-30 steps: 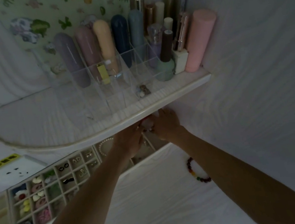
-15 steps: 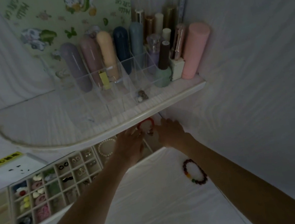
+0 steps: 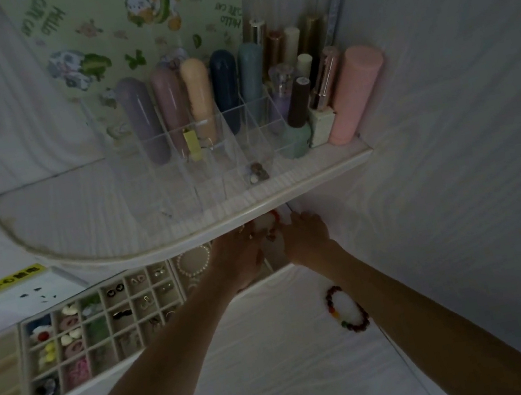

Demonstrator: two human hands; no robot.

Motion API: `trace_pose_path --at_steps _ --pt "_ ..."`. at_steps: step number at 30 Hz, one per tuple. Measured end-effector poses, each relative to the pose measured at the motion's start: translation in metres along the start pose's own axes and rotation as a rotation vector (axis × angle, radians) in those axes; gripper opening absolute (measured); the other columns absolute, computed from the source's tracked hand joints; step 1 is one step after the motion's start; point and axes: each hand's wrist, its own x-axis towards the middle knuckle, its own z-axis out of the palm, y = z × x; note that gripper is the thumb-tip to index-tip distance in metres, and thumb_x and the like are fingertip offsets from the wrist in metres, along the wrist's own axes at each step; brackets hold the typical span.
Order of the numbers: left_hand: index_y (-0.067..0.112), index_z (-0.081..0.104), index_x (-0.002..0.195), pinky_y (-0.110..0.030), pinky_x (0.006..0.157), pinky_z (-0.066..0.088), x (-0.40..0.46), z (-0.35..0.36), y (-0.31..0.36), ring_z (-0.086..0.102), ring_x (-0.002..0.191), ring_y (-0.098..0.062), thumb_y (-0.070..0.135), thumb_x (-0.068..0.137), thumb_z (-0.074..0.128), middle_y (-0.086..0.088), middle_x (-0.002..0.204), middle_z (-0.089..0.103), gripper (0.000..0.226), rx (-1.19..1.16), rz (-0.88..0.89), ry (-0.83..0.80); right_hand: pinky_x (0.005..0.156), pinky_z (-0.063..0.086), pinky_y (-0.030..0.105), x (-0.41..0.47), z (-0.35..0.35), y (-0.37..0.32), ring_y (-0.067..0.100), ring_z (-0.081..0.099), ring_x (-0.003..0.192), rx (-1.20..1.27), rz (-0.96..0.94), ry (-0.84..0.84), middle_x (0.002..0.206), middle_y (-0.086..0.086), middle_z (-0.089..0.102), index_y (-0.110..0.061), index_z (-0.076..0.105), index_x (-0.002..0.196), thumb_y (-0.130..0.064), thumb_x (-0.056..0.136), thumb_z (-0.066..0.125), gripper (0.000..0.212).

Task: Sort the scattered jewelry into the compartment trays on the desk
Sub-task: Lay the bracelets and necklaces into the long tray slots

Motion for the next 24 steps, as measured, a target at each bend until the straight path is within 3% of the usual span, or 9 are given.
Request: trace_pose_path --at_steps 2,6,8,10,12,14,17,20,24 --pt "0.030 0.075 0.092 -0.037 0.070 0.057 0.001 0.004 -0.002 0.069 0.087 -0.026 0.031 0.044 0.084 0.002 0.094 0.072 0.049 0.042 0.045 0.054 0.105 0.029 0.040 -0.003 -0.002 0.000 0.032 0.037 0.127 0.036 -0.007 0.015 0.144 0.013 0.033 -0.020 0.034 0.142 -0.021 0.094 0.043 0.050" --pt "0.034 0.074 0.089 -0.032 0.066 0.056 0.003 0.009 0.001 0.070 0.084 -0.024 0.039 0.049 0.079 0.004 0.086 0.071 0.041 0.058 0.103 0.056 0.103 0.032 0.042 -0.010 -0.003 0.000 0.034 0.041 0.124 0.107 0.010 0.053 0.143 0.013 0.035 -0.019 0.033 0.142 -0.019 0.093 0.043 0.050" --pt "0.036 0.074 0.092 -0.030 0.069 0.054 0.003 0.011 0.003 0.068 0.088 -0.021 0.046 0.062 0.060 0.006 0.089 0.070 0.035 0.097 0.108 0.063 0.101 0.034 0.043 -0.014 0.000 0.000 0.034 0.041 0.123 0.132 0.006 0.049 0.137 0.013 0.038 -0.018 0.035 0.139 -0.017 0.092 0.044 0.047" --pt "0.037 0.070 0.105 -0.032 0.078 0.052 0.002 0.010 0.005 0.064 0.099 -0.021 0.046 0.073 0.038 0.006 0.103 0.067 0.046 0.063 0.091 0.039 0.101 0.034 0.042 -0.018 0.004 0.001 0.033 0.039 0.124 0.117 -0.014 0.032 0.135 0.013 0.039 -0.018 0.036 0.138 -0.016 0.092 0.046 0.047" --pt "0.037 0.069 0.107 -0.033 0.077 0.052 0.002 0.007 0.008 0.065 0.096 -0.023 0.042 0.076 0.029 0.003 0.102 0.067 0.051 0.040 0.050 0.013 0.101 0.034 0.041 -0.018 0.006 0.003 0.031 0.039 0.124 0.092 -0.023 0.025 0.135 0.012 0.040 -0.017 0.040 0.135 -0.015 0.091 0.047 0.045" --pt "0.032 0.071 0.105 -0.035 0.076 0.053 0.000 0.002 0.011 0.067 0.092 -0.026 0.041 0.075 0.027 0.000 0.098 0.070 0.054 0.023 0.025 0.028 0.102 0.033 0.041 -0.018 0.007 0.004 0.031 0.039 0.124 0.084 -0.024 0.020 0.135 0.012 0.040 -0.017 0.042 0.134 -0.015 0.091 0.046 0.043" --pt "0.020 0.064 0.121 -0.040 0.084 0.050 -0.001 0.003 0.007 0.063 0.103 -0.032 0.035 0.081 0.033 -0.006 0.112 0.068 0.052 -0.068 -0.034 0.027 0.103 0.033 0.042 -0.016 0.009 0.005 0.031 0.039 0.124 0.067 -0.044 0.027 0.134 0.012 0.040 -0.021 0.043 0.135 -0.016 0.092 0.044 0.044" --pt "0.014 0.070 0.106 -0.037 0.070 0.055 -0.005 0.007 0.003 0.068 0.084 -0.030 0.033 0.070 0.037 -0.007 0.090 0.073 0.053 -0.091 -0.089 0.068 0.102 0.032 0.042 -0.012 0.010 0.002 0.030 0.039 0.123 0.047 -0.087 0.029 0.132 0.011 0.042 -0.024 0.042 0.136 -0.017 0.092 0.043 0.045" --pt "0.014 0.072 0.097 -0.037 0.073 0.055 -0.006 0.011 0.000 0.068 0.087 -0.029 0.033 0.070 0.034 -0.005 0.088 0.073 0.050 -0.099 -0.076 0.057 0.105 0.028 0.044 -0.004 0.004 0.000 0.030 0.039 0.124 0.021 -0.077 0.048 0.133 0.011 0.043 -0.020 0.046 0.132 -0.019 0.092 0.045 0.041"
